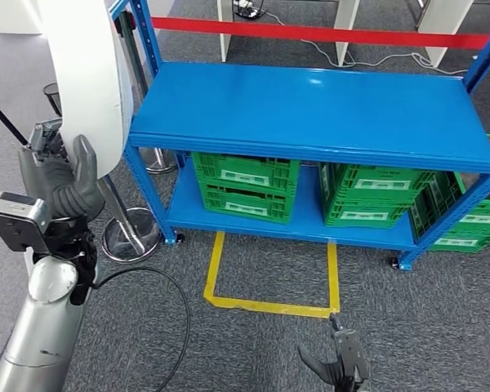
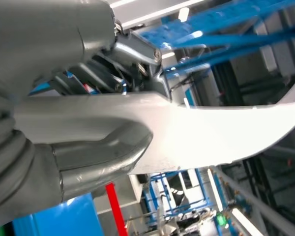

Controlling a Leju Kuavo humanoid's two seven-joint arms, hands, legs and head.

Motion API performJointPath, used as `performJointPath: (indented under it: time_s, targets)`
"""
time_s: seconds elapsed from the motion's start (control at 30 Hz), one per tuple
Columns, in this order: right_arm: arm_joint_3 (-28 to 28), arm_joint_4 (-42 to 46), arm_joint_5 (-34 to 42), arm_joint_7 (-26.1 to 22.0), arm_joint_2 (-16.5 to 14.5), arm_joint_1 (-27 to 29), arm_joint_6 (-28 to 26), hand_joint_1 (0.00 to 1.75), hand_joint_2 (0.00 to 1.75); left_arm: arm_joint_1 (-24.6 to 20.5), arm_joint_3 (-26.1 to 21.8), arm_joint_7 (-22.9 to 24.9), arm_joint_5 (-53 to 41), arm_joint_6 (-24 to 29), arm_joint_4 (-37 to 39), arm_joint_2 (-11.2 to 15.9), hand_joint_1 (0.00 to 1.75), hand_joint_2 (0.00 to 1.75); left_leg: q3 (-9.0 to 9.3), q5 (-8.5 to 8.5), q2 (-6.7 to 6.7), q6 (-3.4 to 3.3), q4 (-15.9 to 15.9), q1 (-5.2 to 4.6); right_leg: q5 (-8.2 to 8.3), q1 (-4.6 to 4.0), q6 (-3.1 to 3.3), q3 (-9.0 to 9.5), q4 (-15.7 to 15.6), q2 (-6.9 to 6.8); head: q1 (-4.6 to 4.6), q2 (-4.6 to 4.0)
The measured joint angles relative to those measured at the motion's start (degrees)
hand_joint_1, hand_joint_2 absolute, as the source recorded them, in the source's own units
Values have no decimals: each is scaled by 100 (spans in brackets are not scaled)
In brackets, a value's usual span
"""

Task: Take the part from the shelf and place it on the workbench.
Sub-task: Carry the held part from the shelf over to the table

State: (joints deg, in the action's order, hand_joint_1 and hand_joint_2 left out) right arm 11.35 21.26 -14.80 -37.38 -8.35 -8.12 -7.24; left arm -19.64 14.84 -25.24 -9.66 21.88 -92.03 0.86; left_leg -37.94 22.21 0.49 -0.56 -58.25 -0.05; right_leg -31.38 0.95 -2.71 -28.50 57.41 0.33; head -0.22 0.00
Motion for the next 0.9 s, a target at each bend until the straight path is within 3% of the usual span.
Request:
performJointPath:
  time_s: [0.07,0.1,0.13,0.2,0.23,0.27,0.3,0.33,0.4,0.47,0.53,0.6,0.67,0.73,0.77,0.8,0.83,0.9]
  targets:
    - [3,-3,-7,0,0,13,4,0,175,9,7,-11,41,-75,1,22,175,175,-53,-14,-2,49,-19,10,37,5,126,-84,-3,-2,-3,-1]
    - [4,-4,-9,0,0,19,6,0,175,17,8,-10,96,-145,1,36,175,175,-98,104,-6,78,-103,18,77,8,189,-126,-2,-10,-5,-1]
    - [7,-5,-11,0,0,19,5,0,175,26,9,-8,171,-232,1,49,175,175,-163,310,-11,108,-294,25,126,14,247,-171,-5,-19,-10,-1]
    - [19,-7,-13,0,0,17,13,0,175,47,9,-19,346,-427,1,73,175,175,-338,832,-16,151,-974,31,213,5,301,-258,0,-28,-18,-1]
    - [27,-8,-13,0,0,18,21,0,175,65,8,-36,432,-525,1,87,175,175,-409,991,-16,156,-1337,31,254,-4,308,-309,3,-28,-19,-1]
    - [36,-9,-10,0,0,21,32,0,175,87,7,-58,509,-616,1,104,175,175,-427,1032,-17,149,-1582,30,293,-17,312,-359,7,-28,-20,0]
    - [42,-10,-5,0,0,23,42,0,175,107,6,-82,566,-691,1,123,175,175,-366,969,-18,127,-1642,28,330,-33,315,-407,11,-28,-20,0]
    - [48,-10,1,0,0,24,50,0,175,120,3,-104,604,-752,0,139,175,175,-205,836,-19,90,-1478,20,362,-51,316,-447,13,-28,-20,0]
    - [61,-10,22,0,-3,22,79,0,175,129,-3,-136,627,-838,-8,159,175,175,327,620,-34,-42,-706,-16,411,-85,308,-495,16,-29,-14,0]
    - [93,-10,50,0,-9,16,107,0,175,132,-14,-150,622,-904,-21,164,175,175,705,589,-51,-141,-78,-61,463,-89,265,-530,17,-31,-11,0]
    - [132,-10,69,0,-11,14,122,0,175,138,-22,-155,613,-948,-28,164,175,175,756,597,-48,-157,91,-82,521,-78,197,-560,9,-30,-15,0]
    - [165,-10,75,0,-8,16,131,0,175,140,-25,-156,609,-976,-29,164,175,175,750,537,-11,-168,174,-57,457,-80,139,-637,77,-26,-9,0]
    - [189,-10,83,0,-3,14,132,0,175,146,-26,-158,609,-990,-29,159,175,175,721,472,32,-192,227,-25,154,-71,90,-853,519,-25,7,0]
    - [210,-10,87,0,3,23,132,0,175,169,-27,-159,609,-992,-29,155,175,175,654,434,66,-211,217,-29,-200,-53,43,-1160,1265,-27,13,0]
    - [219,-10,87,0,6,32,132,0,175,184,-28,-158,609,-992,-29,155,175,175,622,418,88,-211,206,-32,-273,-47,24,-1252,1513,-28,11,0]
    - [226,-10,87,0,8,39,132,0,175,195,-28,-159,609,-992,-29,155,175,175,593,407,112,-209,189,-34,-242,-42,12,-1241,1555,-32,12,0]
    - [230,-10,87,0,10,41,132,0,175,202,-28,-159,609,-992,-29,155,175,175,572,402,136,-206,169,-34,-109,-39,9,-1106,1356,-47,13,0]
    - [238,-10,87,0,14,28,131,0,175,205,-29,-160,609,-992,-29,155,175,175,548,405,188,-187,126,-45,202,-49,28,-646,580,-173,14,0]
